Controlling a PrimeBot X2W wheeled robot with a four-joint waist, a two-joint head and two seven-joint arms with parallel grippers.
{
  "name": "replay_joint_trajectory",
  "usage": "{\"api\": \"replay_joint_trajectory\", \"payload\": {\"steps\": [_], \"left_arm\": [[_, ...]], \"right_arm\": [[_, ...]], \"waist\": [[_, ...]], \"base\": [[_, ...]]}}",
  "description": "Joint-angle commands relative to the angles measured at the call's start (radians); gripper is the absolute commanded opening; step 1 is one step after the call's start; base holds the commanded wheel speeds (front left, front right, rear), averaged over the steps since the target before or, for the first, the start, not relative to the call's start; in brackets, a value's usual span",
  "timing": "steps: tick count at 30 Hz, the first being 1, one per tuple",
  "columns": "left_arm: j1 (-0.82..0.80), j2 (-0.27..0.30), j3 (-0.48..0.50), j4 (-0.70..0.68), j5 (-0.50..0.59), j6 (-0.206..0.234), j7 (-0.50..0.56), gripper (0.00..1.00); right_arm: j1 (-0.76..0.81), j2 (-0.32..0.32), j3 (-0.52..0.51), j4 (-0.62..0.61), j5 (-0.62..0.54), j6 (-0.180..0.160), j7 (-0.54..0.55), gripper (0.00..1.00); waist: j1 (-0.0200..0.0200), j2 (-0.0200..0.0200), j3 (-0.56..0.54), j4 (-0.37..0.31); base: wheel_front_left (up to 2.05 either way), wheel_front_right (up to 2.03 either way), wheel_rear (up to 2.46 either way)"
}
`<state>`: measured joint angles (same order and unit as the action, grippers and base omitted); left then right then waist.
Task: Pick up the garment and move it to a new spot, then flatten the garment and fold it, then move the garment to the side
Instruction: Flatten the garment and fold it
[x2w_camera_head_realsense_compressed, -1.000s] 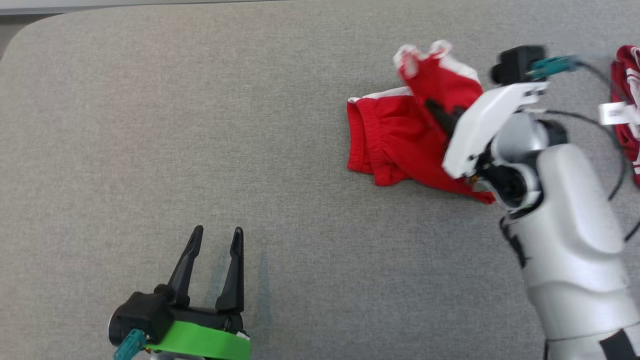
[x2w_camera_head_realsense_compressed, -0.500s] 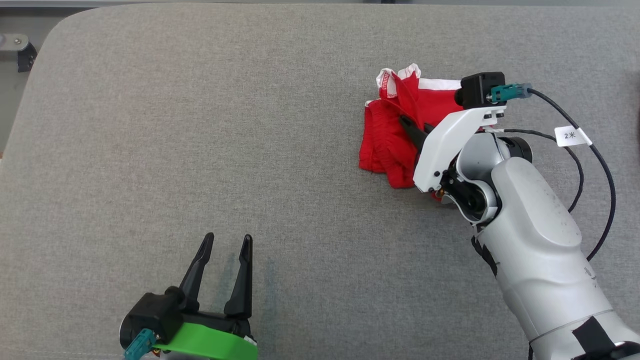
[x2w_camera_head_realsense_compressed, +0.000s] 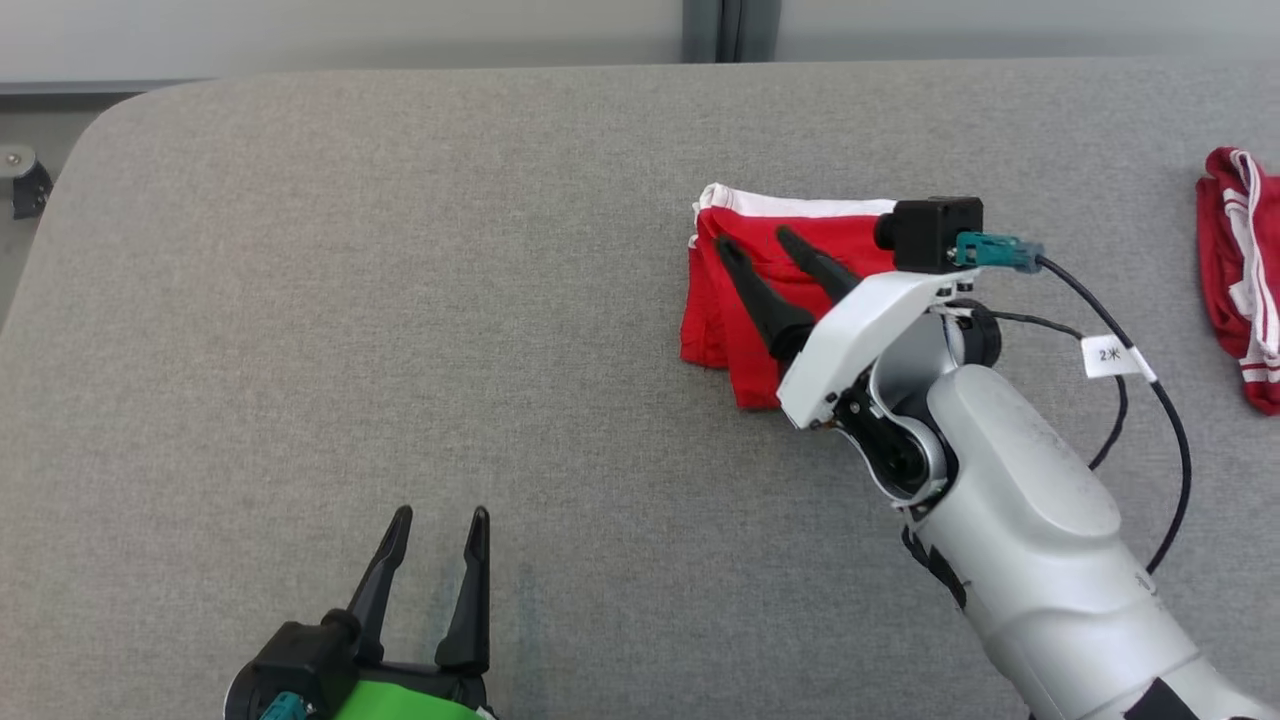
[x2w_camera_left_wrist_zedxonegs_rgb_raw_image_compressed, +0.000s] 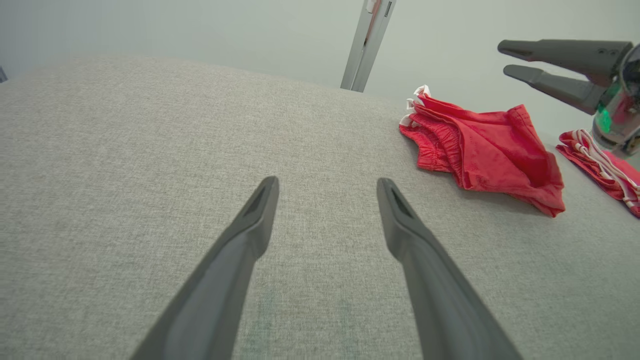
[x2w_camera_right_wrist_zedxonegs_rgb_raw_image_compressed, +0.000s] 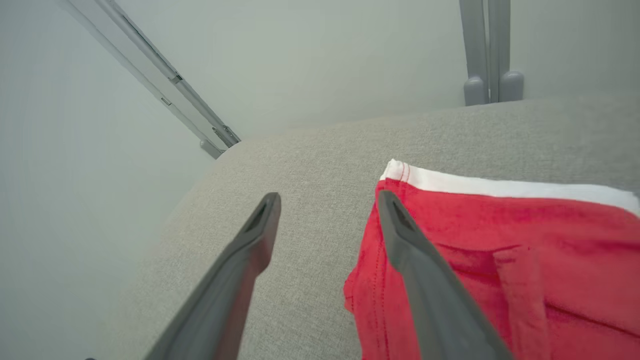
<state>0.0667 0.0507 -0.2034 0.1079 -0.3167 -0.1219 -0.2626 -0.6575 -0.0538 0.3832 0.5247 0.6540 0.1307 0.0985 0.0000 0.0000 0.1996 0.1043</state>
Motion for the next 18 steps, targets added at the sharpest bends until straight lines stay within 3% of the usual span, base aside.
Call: {"api": "replay_joint_trajectory", "payload": {"steps": [1,8,9,10,11,12,13,18], "left_arm": [[0.022,0.001,0.005,-0.001,0.005,0.005,-0.002,1.0],[0.072,0.001,0.021,-0.024,0.014,0.015,-0.002,1.0],[0.078,0.001,0.022,-0.03,0.019,0.017,-0.002,1.0],[0.083,0.001,0.023,-0.034,0.021,0.016,-0.002,1.0],[0.091,0.001,0.027,-0.043,0.023,0.02,-0.002,1.0],[0.095,0.001,0.029,-0.051,0.026,0.023,-0.002,1.0],[0.099,0.001,0.031,-0.059,0.028,0.025,-0.002,1.0],[0.095,0.001,0.029,-0.079,0.041,0.021,-0.002,1.0]], "right_arm": [[0.027,-0.028,-0.005,-0.019,-0.051,0.0,-0.039,1.0],[0.154,-0.11,-0.108,-0.066,-0.2,0.0,-0.162,1.0],[0.173,-0.125,-0.125,-0.065,-0.223,0.0,-0.169,0.78],[0.186,-0.134,-0.136,-0.063,-0.238,0.0,-0.175,0.62],[0.201,-0.141,-0.146,-0.062,-0.258,0.0,-0.18,0.29],[0.21,-0.146,-0.154,-0.061,-0.268,0.0,-0.183,0.08],[0.219,-0.153,-0.165,-0.056,-0.277,0.0,-0.186,0.0],[0.219,-0.17,-0.192,-0.01,-0.327,0.0,-0.188,0.0]], "waist": [[0.0,0.0,-0.039,-0.03],[0.0,0.0,-0.098,-0.047],[0.0,0.0,-0.104,-0.046],[0.0,0.0,-0.108,-0.044],[0.0,0.0,-0.112,-0.042],[0.0,0.0,-0.114,-0.04],[0.0,0.0,-0.114,-0.036],[0.0,0.0,-0.089,-0.002]], "base": [[0.0,0.0,0.0],[0.0,0.0,0.0],[0.0,0.0,0.0],[0.0,0.0,0.0],[0.0,0.0,0.0],[0.0,0.0,0.0],[0.0,0.0,0.0],[0.0,0.0,0.0]]}}
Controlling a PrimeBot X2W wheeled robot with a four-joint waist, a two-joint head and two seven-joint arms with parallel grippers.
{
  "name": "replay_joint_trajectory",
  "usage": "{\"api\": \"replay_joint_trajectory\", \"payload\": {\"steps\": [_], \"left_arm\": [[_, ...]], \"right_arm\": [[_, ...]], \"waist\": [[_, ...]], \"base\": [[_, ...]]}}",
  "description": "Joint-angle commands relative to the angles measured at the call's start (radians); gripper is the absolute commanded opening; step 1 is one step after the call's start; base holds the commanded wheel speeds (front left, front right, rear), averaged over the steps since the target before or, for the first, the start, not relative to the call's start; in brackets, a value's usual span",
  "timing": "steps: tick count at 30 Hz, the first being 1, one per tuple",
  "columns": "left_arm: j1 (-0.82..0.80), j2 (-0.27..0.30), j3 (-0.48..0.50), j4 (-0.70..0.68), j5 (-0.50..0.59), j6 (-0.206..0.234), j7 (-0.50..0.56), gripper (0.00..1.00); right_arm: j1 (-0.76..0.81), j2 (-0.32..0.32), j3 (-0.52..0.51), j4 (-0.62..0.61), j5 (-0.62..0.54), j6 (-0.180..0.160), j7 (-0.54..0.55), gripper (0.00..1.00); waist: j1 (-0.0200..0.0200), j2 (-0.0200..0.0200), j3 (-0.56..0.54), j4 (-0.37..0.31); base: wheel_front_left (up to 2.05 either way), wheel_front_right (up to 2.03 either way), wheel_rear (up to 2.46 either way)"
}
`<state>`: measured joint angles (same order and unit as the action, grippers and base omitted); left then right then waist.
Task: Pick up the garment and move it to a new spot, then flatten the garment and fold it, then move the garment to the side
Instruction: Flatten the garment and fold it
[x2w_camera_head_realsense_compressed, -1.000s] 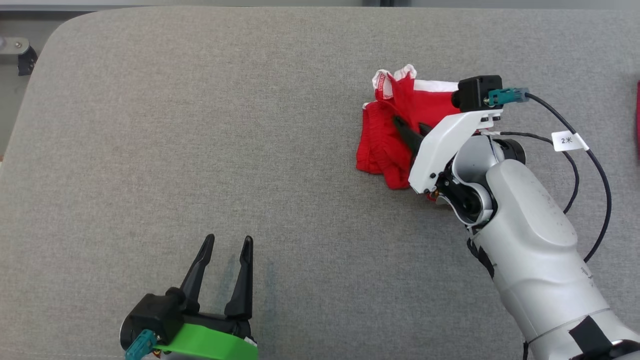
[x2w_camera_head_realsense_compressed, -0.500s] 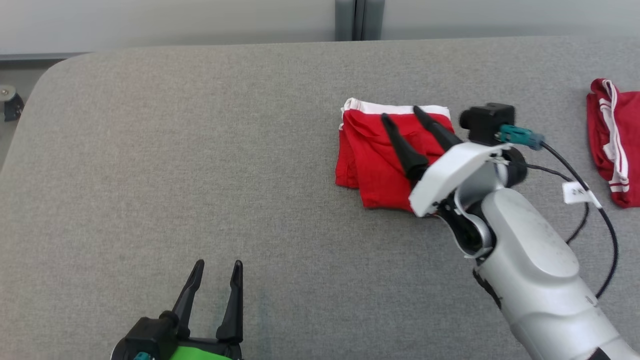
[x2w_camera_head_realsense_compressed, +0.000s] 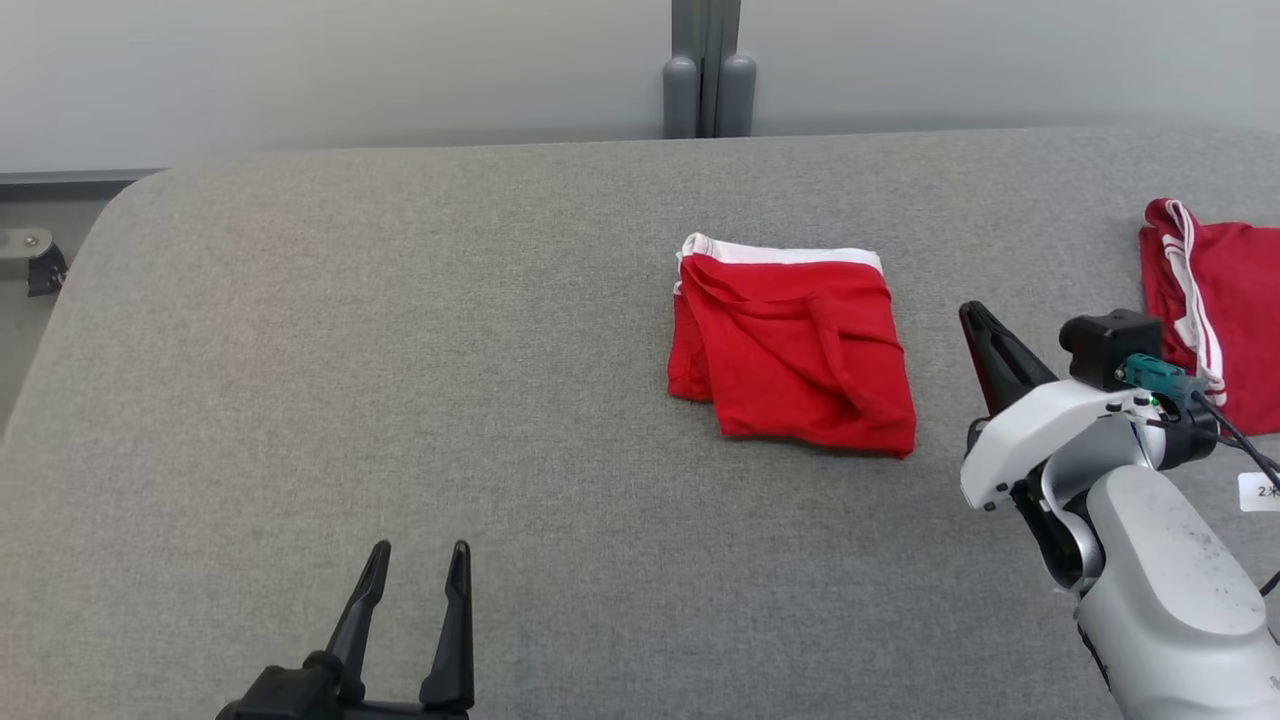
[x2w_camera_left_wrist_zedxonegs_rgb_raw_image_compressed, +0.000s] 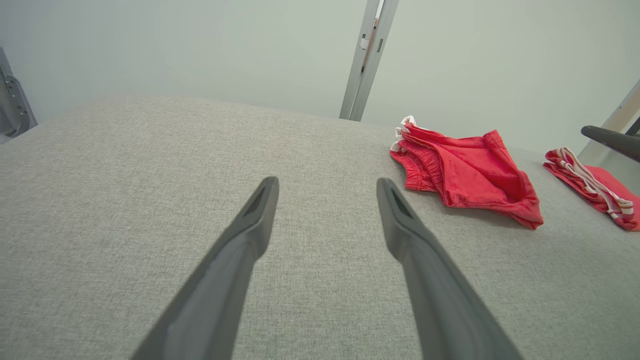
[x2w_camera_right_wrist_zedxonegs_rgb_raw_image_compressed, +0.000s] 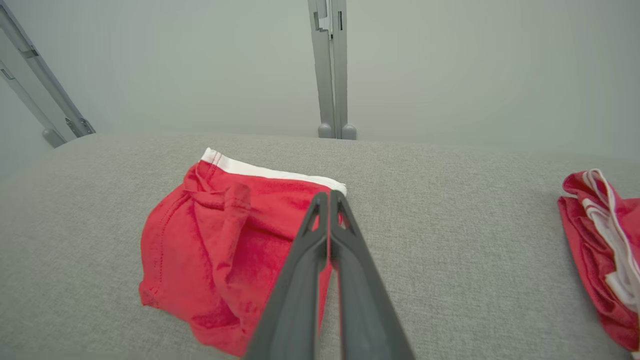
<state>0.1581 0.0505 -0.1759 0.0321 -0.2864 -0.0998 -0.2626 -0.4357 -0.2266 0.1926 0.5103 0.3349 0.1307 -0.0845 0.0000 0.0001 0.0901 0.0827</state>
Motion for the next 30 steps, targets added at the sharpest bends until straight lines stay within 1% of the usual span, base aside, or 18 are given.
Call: {"api": "replay_joint_trajectory", "payload": {"steps": [1,2,6,10,12,15,18,21,27,30], "left_arm": [[-0.01,0.001,0.003,-0.008,0.014,-0.004,-0.002,1.0],[-0.016,0.001,0.003,-0.009,0.015,-0.005,-0.002,1.0],[-0.034,0.001,0.006,-0.004,0.017,-0.013,-0.002,1.0],[-0.04,0.001,0.0,0.005,0.02,-0.016,-0.002,1.0],[-0.041,0.001,-0.003,0.009,0.02,-0.019,-0.002,1.0],[-0.031,0.001,-0.001,0.014,0.017,-0.021,-0.002,1.0],[-0.016,0.001,0.004,0.015,0.016,-0.021,-0.002,1.0],[-0.009,0.001,0.01,0.013,0.018,-0.021,-0.002,1.0],[-0.005,0.001,0.029,0.009,0.003,-0.013,-0.002,1.0],[0.002,0.001,0.039,0.009,-0.002,-0.005,-0.002,1.0]], "right_arm": [[-0.024,0.013,-0.008,0.035,-0.021,0.0,-0.01,0.0],[-0.036,0.011,-0.007,0.052,-0.034,0.0,-0.012,0.0],[-0.084,0.041,-0.003,0.156,-0.071,-0.001,-0.026,0.0],[-0.13,0.075,0.008,0.269,-0.085,-0.001,-0.038,0.0],[-0.143,0.093,0.016,0.32,-0.072,-0.001,-0.048,0.0],[-0.154,0.114,0.055,0.37,-0.059,-0.001,-0.071,0.0],[-0.154,0.128,0.124,0.393,-0.041,-0.001,-0.079,0.0],[-0.144,0.134,0.221,0.39,-0.008,-0.001,-0.067,0.0],[-0.131,0.108,0.395,0.355,0.062,-0.001,-0.032,0.0],[-0.12,0.092,0.428,0.329,0.1,-0.001,-0.06,0.0]], "waist": [[0.0,-0.0001,0.037,0.033],[0.0,-0.0001,0.046,0.04],[0.0,-0.0001,0.075,0.067],[0.0,-0.0001,0.083,0.088],[0.0,-0.0001,0.08,0.097],[0.0,-0.0001,0.07,0.105],[0.0,-0.0001,0.056,0.106],[0.0,-0.0001,0.049,0.103],[0.0,-0.0001,0.031,0.081],[0.0,-0.0001,0.006,0.068]], "base": [[0.0,0.0,0.0],[0.0,0.0,0.0],[0.0,0.0,0.0],[0.0,0.0,0.0],[0.0,0.0,0.0],[0.0,0.0,0.0],[0.0,0.0,0.0],[0.0,0.0,0.0],[0.0,0.0,0.0],[0.0,0.0,0.0]]}}
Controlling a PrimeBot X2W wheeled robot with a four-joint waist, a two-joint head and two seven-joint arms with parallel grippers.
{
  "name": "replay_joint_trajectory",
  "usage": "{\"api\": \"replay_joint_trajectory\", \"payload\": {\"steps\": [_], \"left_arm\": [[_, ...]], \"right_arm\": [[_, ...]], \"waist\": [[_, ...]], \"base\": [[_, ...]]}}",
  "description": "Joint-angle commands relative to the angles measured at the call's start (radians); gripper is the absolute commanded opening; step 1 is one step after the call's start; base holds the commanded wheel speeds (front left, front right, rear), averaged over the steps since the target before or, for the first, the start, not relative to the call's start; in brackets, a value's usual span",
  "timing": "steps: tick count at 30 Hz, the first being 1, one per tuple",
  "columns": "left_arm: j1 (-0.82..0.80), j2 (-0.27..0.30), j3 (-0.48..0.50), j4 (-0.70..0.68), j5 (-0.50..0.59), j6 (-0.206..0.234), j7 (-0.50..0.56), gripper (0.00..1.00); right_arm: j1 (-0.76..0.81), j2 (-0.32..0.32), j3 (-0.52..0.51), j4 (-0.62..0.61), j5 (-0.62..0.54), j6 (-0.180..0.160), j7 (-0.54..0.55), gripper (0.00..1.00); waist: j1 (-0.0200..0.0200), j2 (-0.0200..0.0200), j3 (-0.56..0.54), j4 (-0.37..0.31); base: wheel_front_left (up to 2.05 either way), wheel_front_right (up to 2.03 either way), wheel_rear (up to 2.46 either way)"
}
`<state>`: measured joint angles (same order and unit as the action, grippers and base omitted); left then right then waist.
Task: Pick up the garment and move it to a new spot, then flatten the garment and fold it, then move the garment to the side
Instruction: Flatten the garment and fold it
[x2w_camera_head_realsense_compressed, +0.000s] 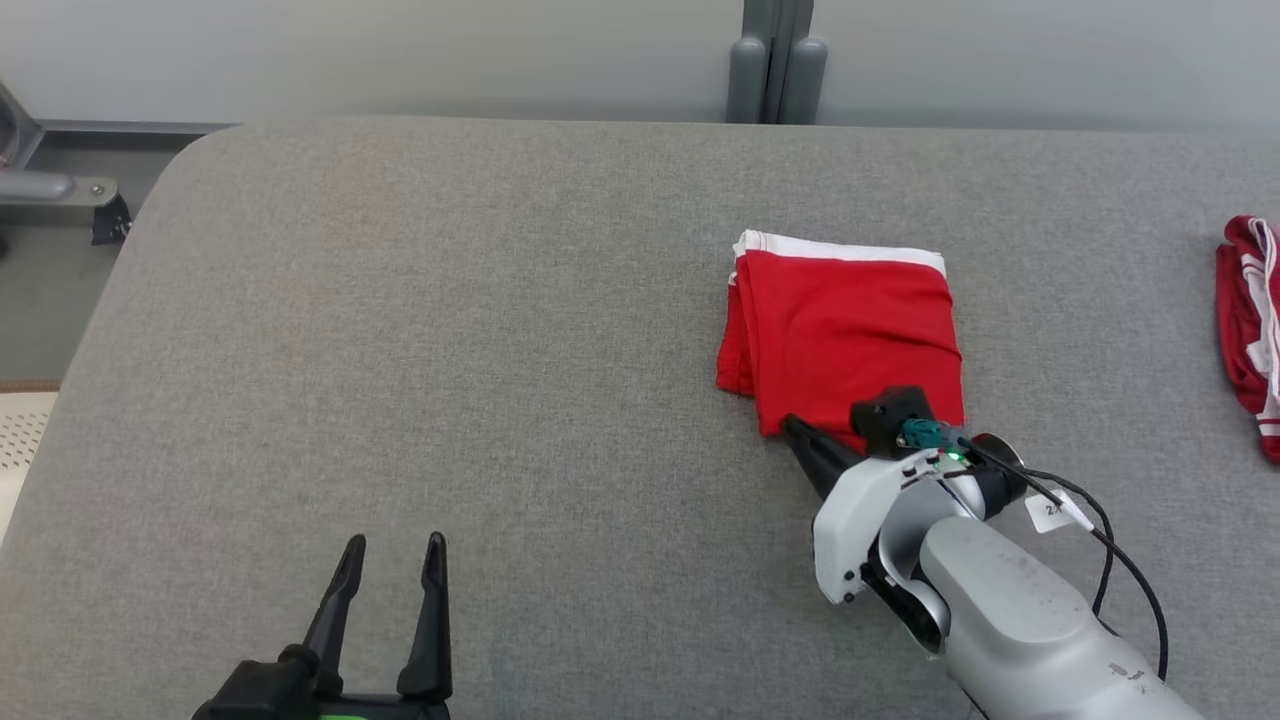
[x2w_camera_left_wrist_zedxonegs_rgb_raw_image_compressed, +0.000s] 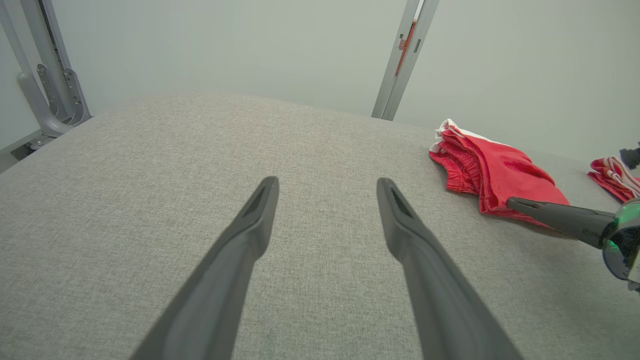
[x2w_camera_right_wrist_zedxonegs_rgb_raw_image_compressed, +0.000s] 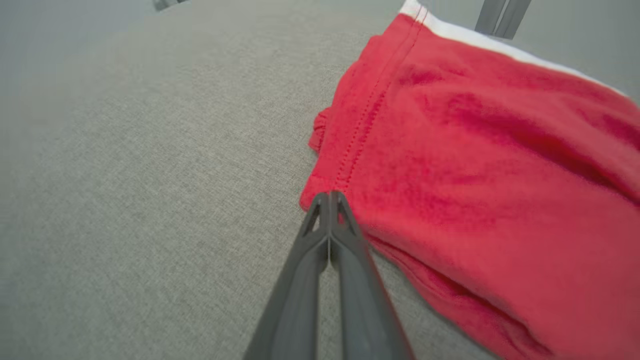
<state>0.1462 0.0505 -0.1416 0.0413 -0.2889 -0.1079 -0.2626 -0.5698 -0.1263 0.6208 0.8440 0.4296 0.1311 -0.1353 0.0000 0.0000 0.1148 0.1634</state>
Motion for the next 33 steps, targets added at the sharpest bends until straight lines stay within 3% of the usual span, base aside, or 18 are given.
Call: {"api": "replay_joint_trajectory", "payload": {"steps": [1,5,6,7,8,9,16,22,33], "left_arm": [[0.017,0.001,0.009,0.001,0.0,0.006,-0.002,1.0],[0.035,0.001,0.035,0.005,0.012,0.013,-0.002,1.0],[0.039,0.001,0.042,0.006,0.015,0.012,-0.002,1.0],[0.047,0.001,0.049,0.01,0.018,0.014,-0.002,1.0],[0.055,0.001,0.058,0.011,0.022,0.015,-0.002,1.0],[0.06,0.001,0.068,0.012,0.025,0.016,-0.002,1.0],[0.076,0.001,0.116,0.025,0.046,0.006,-0.002,1.0],[0.099,0.001,0.141,0.043,0.061,-0.006,-0.002,1.0],[0.114,0.001,0.123,0.069,0.053,-0.017,-0.002,1.0]], "right_arm": [[0.02,-0.014,0.0,-0.016,0.019,-0.001,-0.029,0.0],[0.065,-0.042,-0.045,-0.067,0.043,-0.001,-0.1,0.02],[0.08,-0.051,-0.061,-0.084,0.034,-0.001,-0.111,0.28],[0.105,-0.062,-0.086,-0.105,0.025,-0.001,-0.119,0.47],[0.133,-0.072,-0.115,-0.128,0.016,-0.001,-0.125,0.97],[0.162,-0.081,-0.151,-0.159,0.006,-0.001,-0.128,1.0],[0.407,-0.1,-0.398,-0.455,-0.131,-0.001,-0.13,1.0],[0.588,-0.068,-0.501,-0.628,-0.198,-0.001,-0.13,1.0],[0.688,-0.021,-0.597,-0.634,-0.223,-0.001,-0.13,1.0]], "waist": [[0.0,0.0,-0.032,-0.018],[0.0,0.0,-0.083,-0.036],[0.0,0.0,-0.095,-0.039],[0.0,0.0,-0.11,-0.044],[0.0,0.0,-0.122,-0.049],[0.0,0.0,-0.129,-0.053],[0.0,0.0,-0.15,-0.076],[0.0,0.0,-0.161,-0.097],[0.0,0.0,-0.177,-0.118]], "base": [[0.0,0.0,0.0],[0.0,0.0,0.0],[0.0,0.0,0.0],[0.0,0.0,0.0],[0.0,0.0,0.0],[0.0,0.0,0.0],[0.0,0.0,0.0],[0.0,0.0,0.0],[0.0,0.0,0.0]]}}
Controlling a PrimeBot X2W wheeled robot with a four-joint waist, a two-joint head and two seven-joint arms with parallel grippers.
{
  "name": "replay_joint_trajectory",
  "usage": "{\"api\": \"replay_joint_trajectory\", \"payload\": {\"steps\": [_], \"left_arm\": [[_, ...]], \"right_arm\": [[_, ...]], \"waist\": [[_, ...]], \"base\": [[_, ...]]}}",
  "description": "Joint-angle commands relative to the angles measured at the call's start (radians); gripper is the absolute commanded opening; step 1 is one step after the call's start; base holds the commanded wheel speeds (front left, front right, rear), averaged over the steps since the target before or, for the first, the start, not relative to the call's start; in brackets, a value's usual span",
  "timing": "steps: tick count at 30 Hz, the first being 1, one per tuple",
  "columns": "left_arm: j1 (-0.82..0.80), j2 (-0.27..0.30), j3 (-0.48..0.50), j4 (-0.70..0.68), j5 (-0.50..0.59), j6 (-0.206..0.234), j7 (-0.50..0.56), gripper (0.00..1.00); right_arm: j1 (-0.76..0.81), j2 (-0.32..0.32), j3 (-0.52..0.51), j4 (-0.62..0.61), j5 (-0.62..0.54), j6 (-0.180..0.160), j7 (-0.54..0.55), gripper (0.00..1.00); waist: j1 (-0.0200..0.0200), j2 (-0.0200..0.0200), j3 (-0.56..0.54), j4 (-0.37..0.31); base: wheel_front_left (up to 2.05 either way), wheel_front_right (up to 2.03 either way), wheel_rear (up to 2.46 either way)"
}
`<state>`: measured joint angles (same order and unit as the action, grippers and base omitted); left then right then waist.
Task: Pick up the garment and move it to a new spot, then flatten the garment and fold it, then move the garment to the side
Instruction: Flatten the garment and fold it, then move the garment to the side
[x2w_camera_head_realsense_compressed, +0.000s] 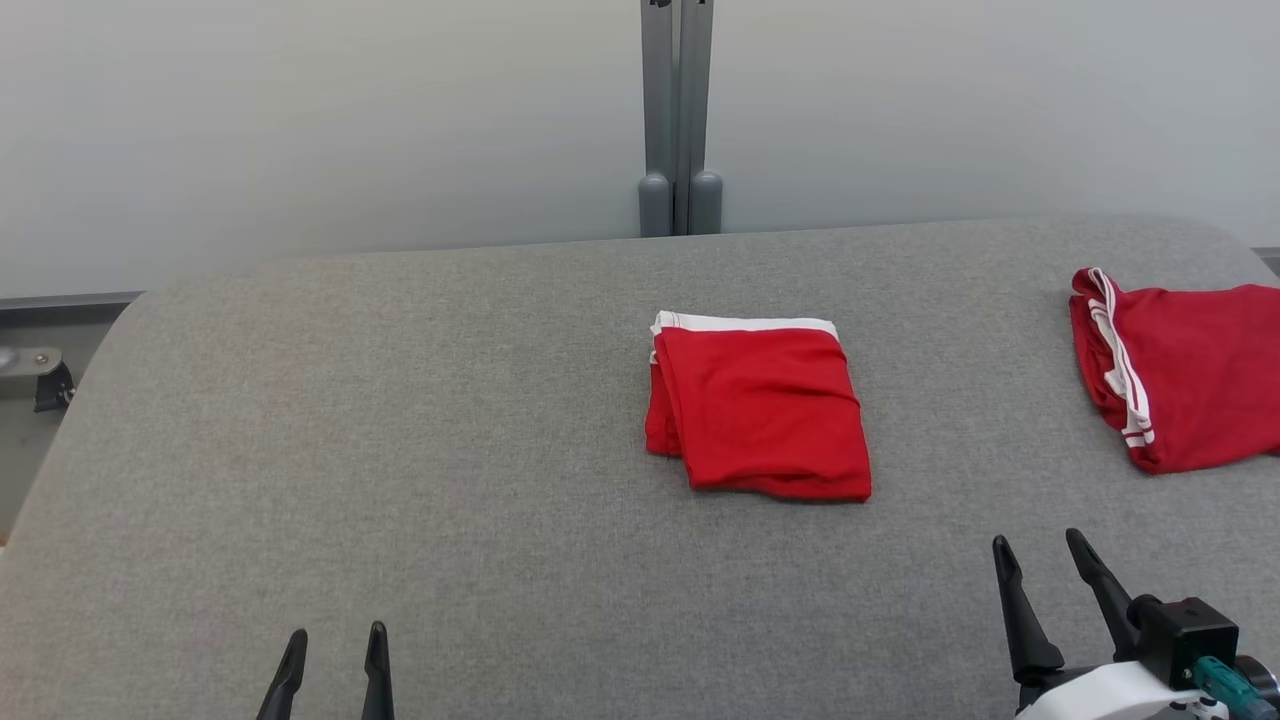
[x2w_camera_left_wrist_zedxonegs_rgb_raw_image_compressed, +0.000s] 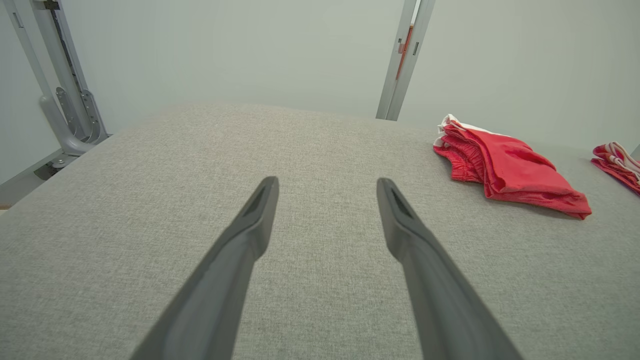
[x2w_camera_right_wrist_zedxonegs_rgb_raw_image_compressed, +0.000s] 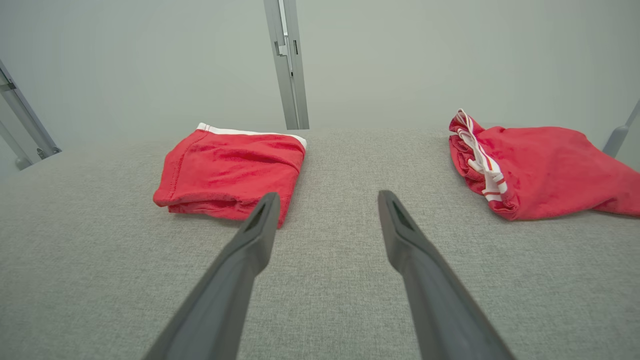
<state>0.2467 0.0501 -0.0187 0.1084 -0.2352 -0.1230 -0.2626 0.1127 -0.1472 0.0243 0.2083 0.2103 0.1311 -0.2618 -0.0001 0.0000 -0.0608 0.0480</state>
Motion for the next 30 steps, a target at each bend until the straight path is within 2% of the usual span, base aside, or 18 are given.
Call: {"api": "replay_joint_trajectory", "payload": {"steps": [1,11,17,20,25,30], "left_arm": [[0.014,0.001,-0.001,0.003,-0.002,-0.003,-0.002,1.0],[0.006,0.001,-0.002,0.008,0.002,-0.006,-0.002,1.0],[-0.007,0.001,-0.011,0.005,-0.007,-0.006,-0.002,1.0],[-0.024,0.001,-0.024,0.006,-0.01,-0.006,-0.002,1.0],[-0.083,0.001,-0.072,0.004,-0.021,-0.007,-0.002,1.0],[-0.145,0.002,-0.124,0.023,-0.016,-0.008,-0.002,1.0]], "right_arm": [[0.003,0.0,-0.001,0.004,-0.008,-0.001,-0.004,1.0],[-0.027,0.004,-0.011,0.025,-0.012,-0.001,-0.004,1.0],[-0.112,0.005,0.002,0.09,0.083,-0.001,0.003,1.0],[-0.219,-0.014,0.0,0.142,0.152,-0.001,0.094,1.0],[-0.438,-0.012,-0.017,0.221,0.272,-0.001,0.385,1.0],[-0.638,0.022,-0.118,0.381,0.272,-0.001,0.62,1.0]], "waist": [[0.0001,0.0,-0.002,-0.005],[0.0001,0.0,-0.001,0.005],[0.0001,0.0,0.024,0.011],[0.0001,0.0,0.046,0.016],[0.0001,0.0,0.144,0.054],[0.0001,0.0,0.231,0.104]], "base": [[0.0,0.0,0.0],[0.0,0.0,0.0],[0.0,0.0,0.0],[0.0,0.0,0.0],[0.0,0.0,0.0],[0.0,0.0,0.0]]}}
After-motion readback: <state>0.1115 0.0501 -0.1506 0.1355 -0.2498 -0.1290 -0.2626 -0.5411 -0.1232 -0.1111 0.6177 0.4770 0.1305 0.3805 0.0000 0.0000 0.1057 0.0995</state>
